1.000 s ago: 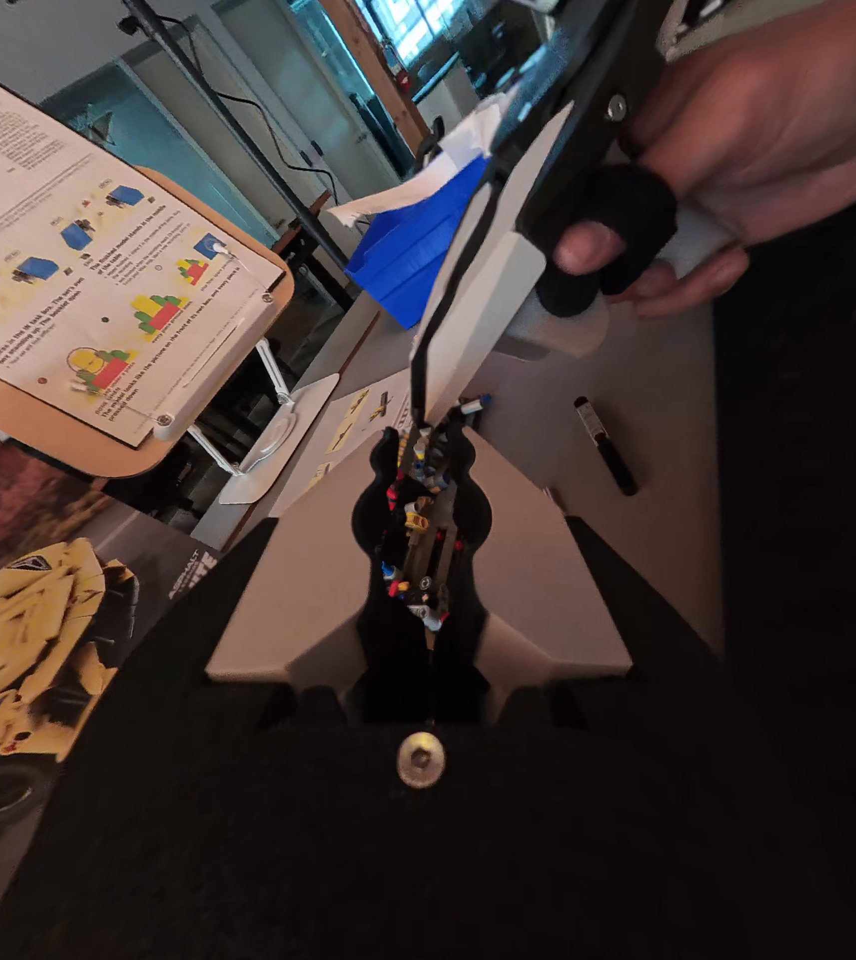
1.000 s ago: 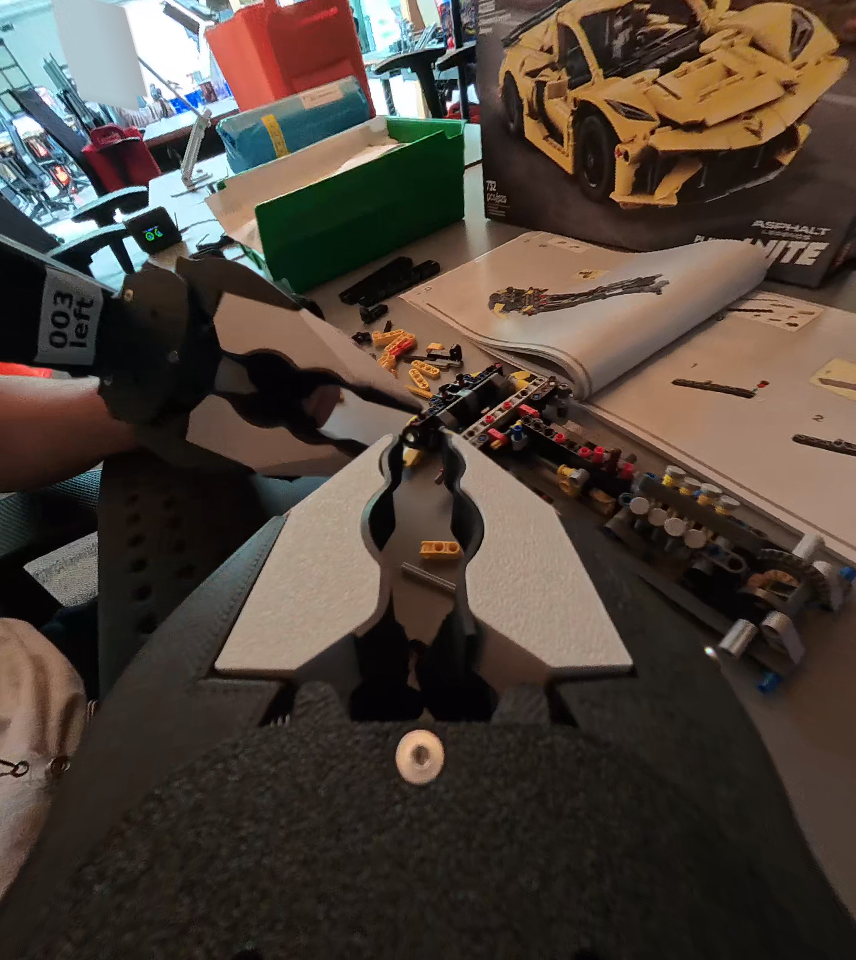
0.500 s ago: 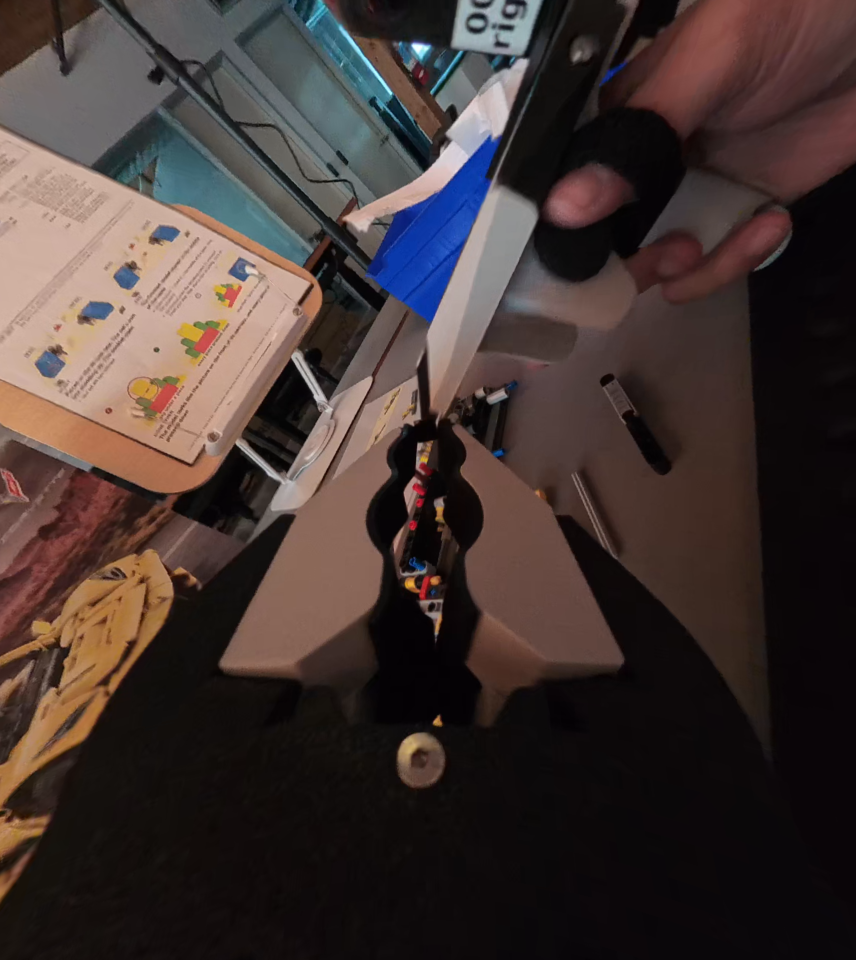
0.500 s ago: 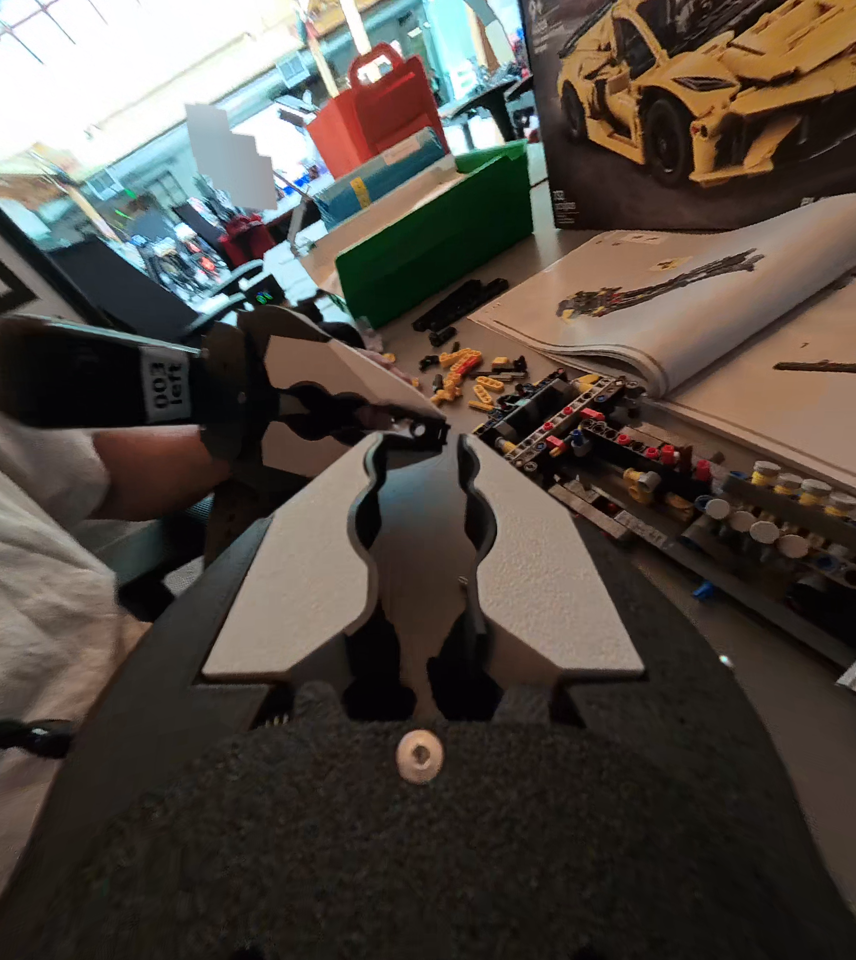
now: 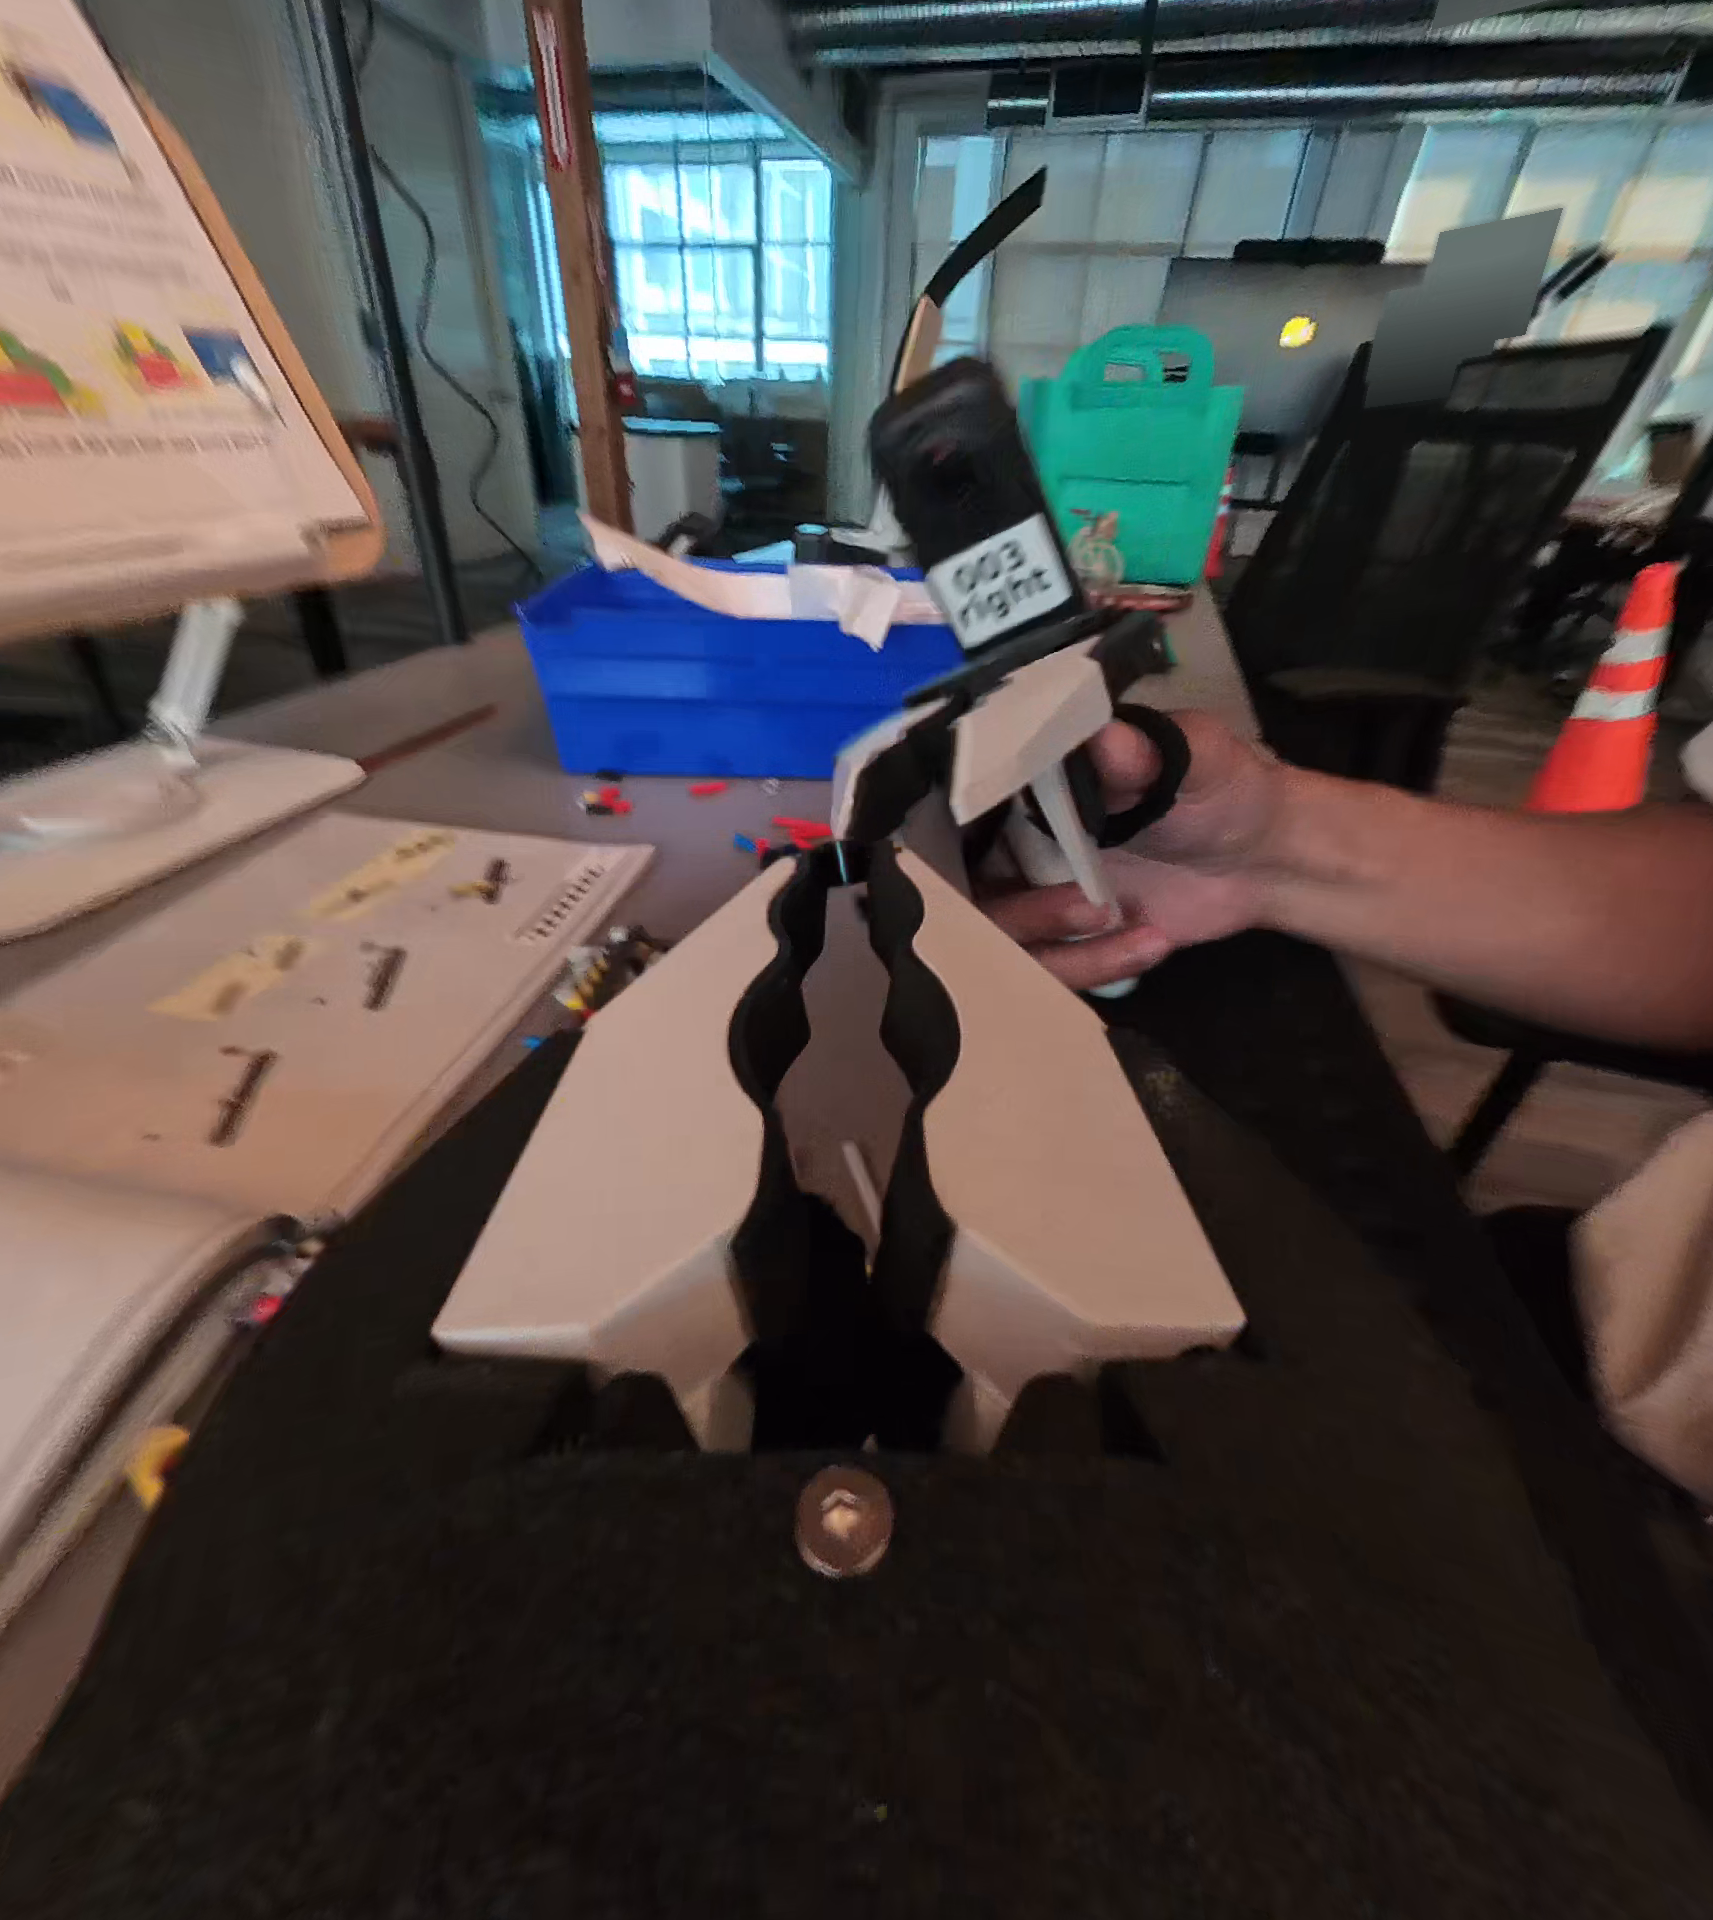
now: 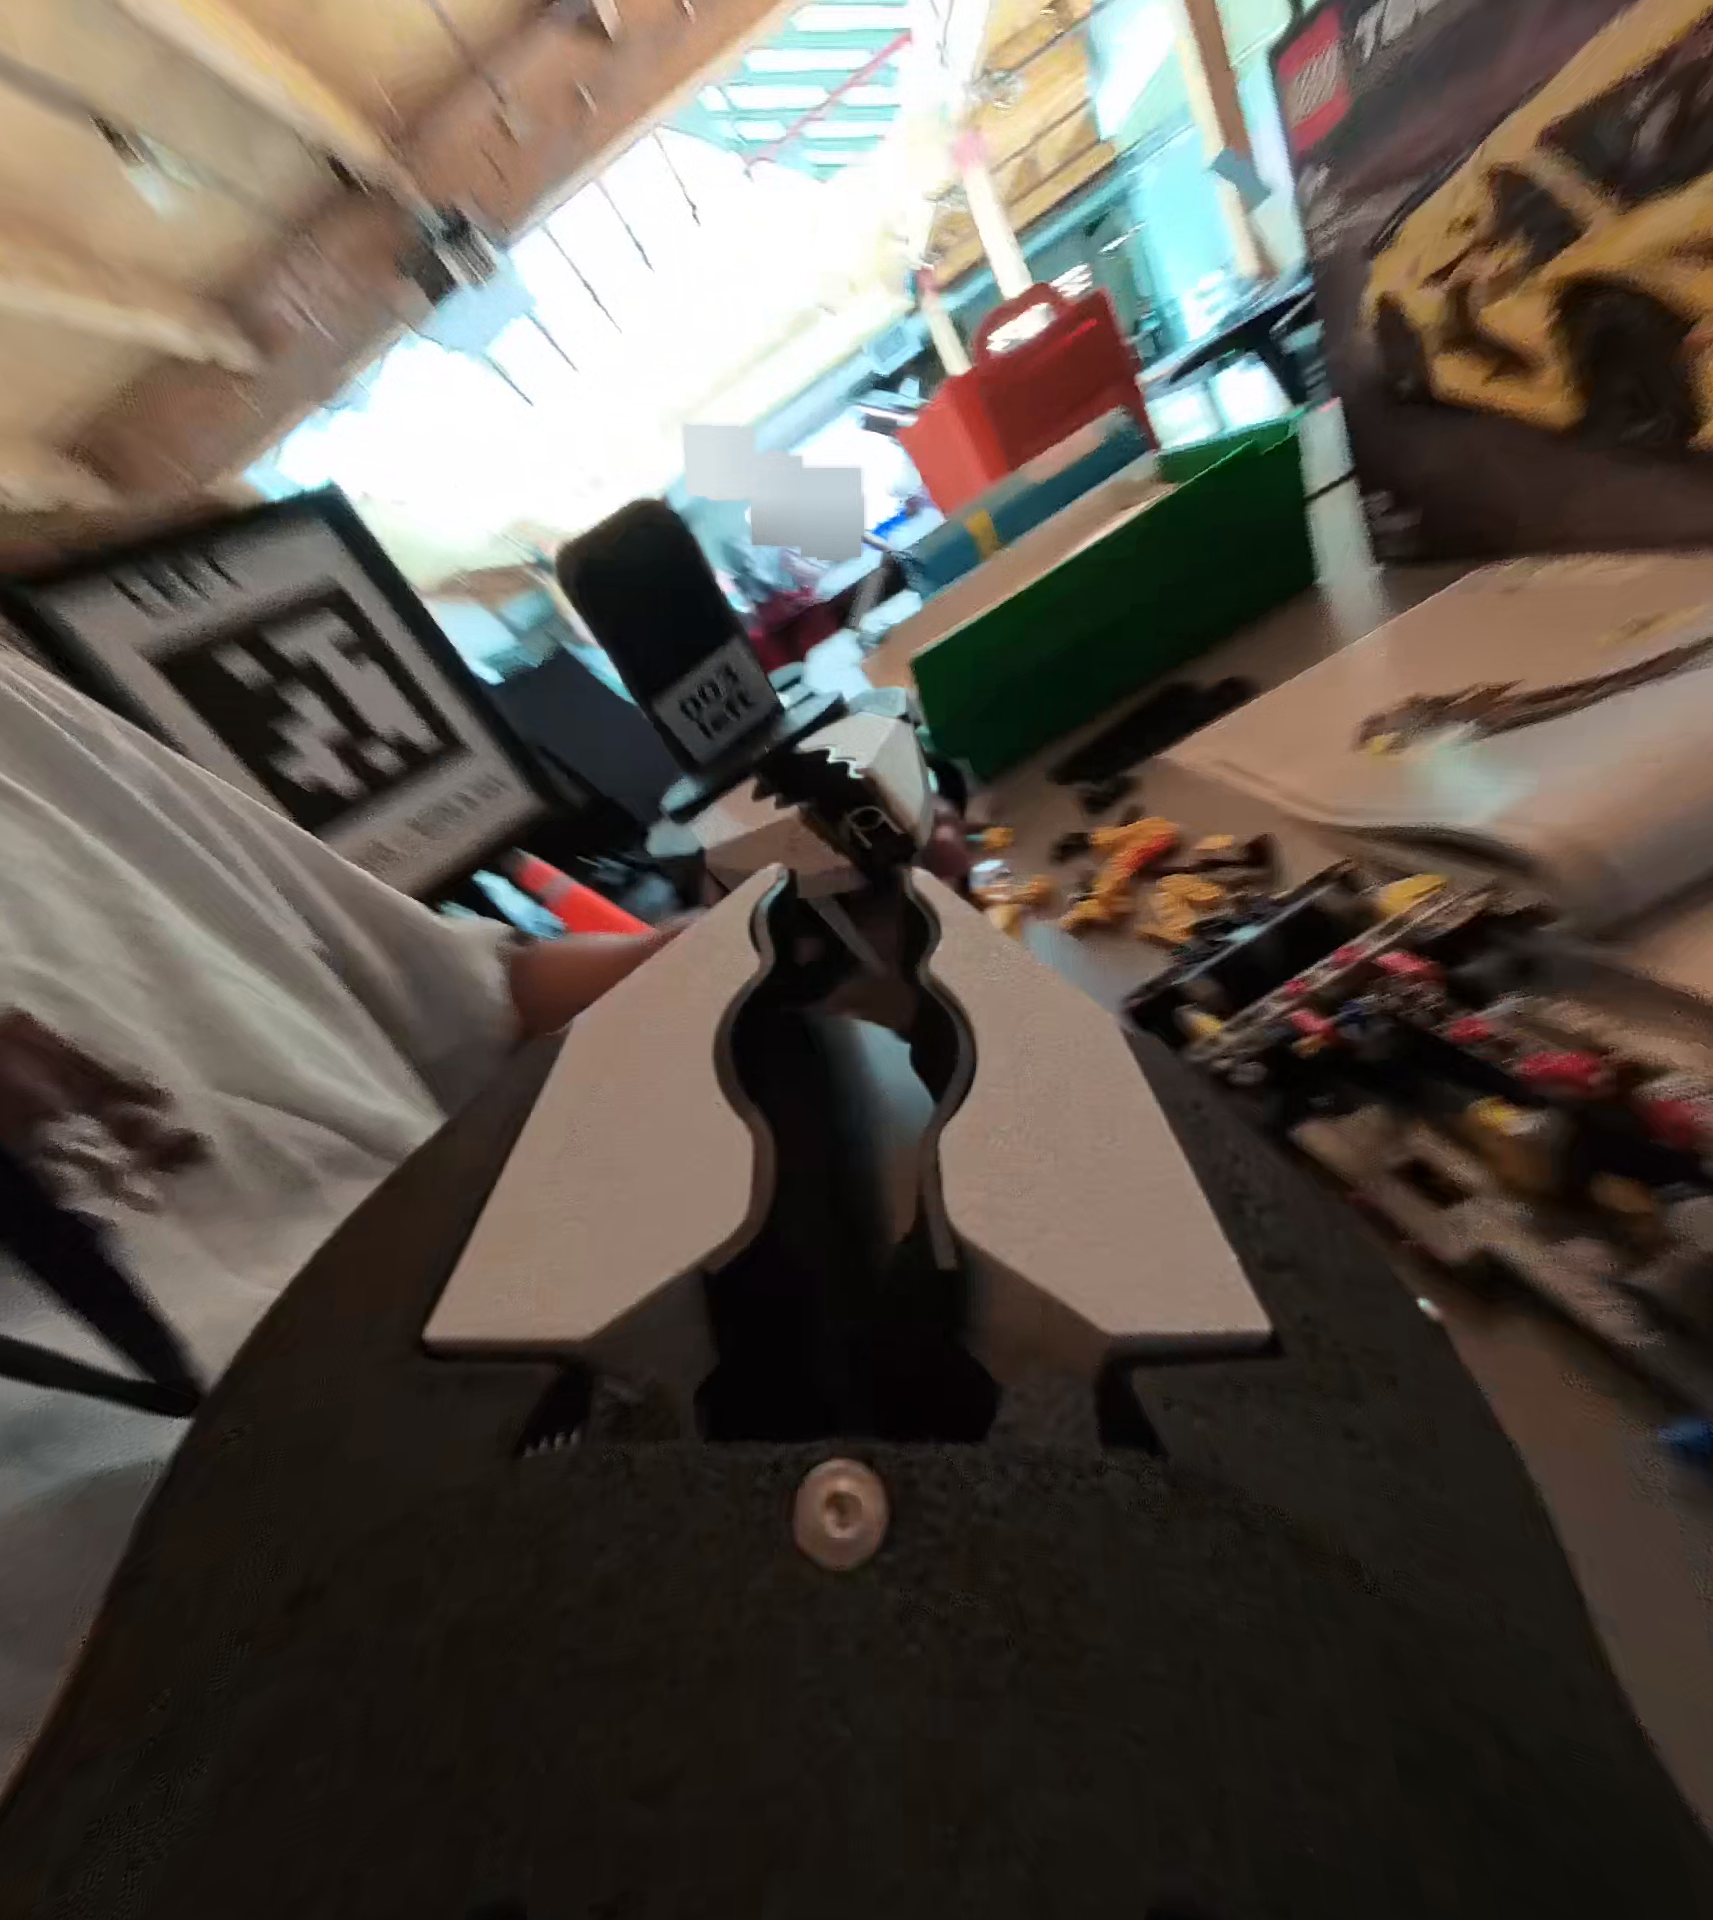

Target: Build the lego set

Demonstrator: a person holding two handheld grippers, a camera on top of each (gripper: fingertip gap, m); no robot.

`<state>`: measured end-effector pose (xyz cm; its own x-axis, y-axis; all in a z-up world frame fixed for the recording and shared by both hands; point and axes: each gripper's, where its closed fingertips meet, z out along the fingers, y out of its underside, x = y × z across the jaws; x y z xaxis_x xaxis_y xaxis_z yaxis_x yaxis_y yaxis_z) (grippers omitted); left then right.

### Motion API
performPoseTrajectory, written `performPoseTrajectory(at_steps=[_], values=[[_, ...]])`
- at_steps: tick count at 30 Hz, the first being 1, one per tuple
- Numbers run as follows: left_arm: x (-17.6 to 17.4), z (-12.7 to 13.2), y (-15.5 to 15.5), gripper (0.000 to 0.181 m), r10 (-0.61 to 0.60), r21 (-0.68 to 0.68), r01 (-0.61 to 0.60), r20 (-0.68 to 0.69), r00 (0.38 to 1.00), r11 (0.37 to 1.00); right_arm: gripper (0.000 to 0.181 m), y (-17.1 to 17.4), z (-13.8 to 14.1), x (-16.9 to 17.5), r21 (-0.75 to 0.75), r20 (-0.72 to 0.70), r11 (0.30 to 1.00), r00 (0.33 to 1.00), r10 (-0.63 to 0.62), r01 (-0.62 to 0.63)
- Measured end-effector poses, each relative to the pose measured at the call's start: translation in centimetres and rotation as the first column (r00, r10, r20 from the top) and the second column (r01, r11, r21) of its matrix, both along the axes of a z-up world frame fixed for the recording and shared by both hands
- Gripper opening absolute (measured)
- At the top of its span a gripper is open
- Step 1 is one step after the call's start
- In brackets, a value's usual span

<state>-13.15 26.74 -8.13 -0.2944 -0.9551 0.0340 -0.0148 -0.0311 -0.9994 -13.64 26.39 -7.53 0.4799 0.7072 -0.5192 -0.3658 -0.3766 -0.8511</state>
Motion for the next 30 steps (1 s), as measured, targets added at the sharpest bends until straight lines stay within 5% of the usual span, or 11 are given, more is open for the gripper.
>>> performPoseTrajectory(at_steps=[3, 7, 15, 22, 27, 30], values=[[-0.3, 0.9, -0.4, 0.007, 0.069, 0.225, -0.096, 0.128, 0.989, 0.970, 0.023, 0.0, 0.1, 0.1, -0.102, -0.198, 0.991, 0.978, 0.061, -0.082], [-0.2, 0.4, -1.7, 0.006, 0.092, 0.490, -0.187, 0.213, 0.973, 0.851, 0.024, -1.0, 0.0, -0.8, -0.173, -0.343, 0.953, 0.922, 0.179, -0.250], [0.2, -0.7, -2.2, 0.007, 0.107, 0.613, -0.218, 0.213, 0.971, 0.759, 0.007, -1.6, -0.9, -1.0, -0.207, -0.311, 0.937, 0.927, 0.211, -0.283], [0.2, -1.3, -2.6, 0.006, 0.092, 0.575, -0.161, 0.147, 0.985, 0.802, 0.007, -1.6, -1.8, -0.3, -0.221, -0.218, 0.946, 0.957, 0.191, -0.239], [0.3, -1.2, -1.7, 0.008, 0.071, 0.271, -0.072, 0.013, 0.997, 0.960, 0.007, -0.6, -1.6, 0.9, -0.115, -0.063, 0.991, 0.996, 0.056, -0.063], [0.5, -2.7, -1.4, 0.019, 0.001, 0.087, 0.011, -0.142, 0.990, 0.996, 0.007, -0.2, -2.0, 1.4, 0.007, 0.140, 0.998, 0.989, -0.055, 0.055]])
